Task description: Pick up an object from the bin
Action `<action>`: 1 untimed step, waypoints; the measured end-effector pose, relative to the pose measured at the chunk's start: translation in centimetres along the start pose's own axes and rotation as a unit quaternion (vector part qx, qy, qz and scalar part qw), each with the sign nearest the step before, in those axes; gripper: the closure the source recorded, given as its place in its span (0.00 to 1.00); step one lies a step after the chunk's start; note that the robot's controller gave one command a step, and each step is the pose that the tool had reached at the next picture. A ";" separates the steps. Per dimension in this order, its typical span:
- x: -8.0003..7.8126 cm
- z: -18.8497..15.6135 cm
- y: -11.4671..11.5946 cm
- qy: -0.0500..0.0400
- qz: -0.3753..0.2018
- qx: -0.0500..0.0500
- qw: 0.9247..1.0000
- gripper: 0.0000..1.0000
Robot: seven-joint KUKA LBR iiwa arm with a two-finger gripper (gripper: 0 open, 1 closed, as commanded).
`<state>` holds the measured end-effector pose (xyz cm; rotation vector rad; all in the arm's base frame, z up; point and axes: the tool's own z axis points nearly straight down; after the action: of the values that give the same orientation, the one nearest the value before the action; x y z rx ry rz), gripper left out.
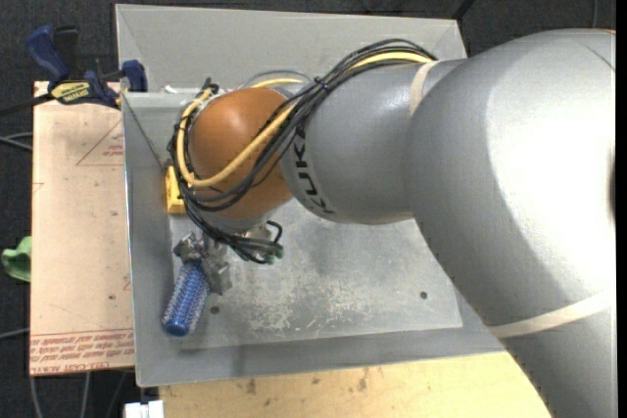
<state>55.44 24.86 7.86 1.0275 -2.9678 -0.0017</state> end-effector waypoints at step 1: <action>0.6 -23.3 -2.0 -0.006 -0.032 0.002 0.999 1.00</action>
Offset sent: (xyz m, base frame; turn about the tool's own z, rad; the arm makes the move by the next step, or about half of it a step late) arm 0.0061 -0.0197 0.2281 -0.0672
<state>56.22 22.94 31.12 1.1258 -2.9447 -0.0009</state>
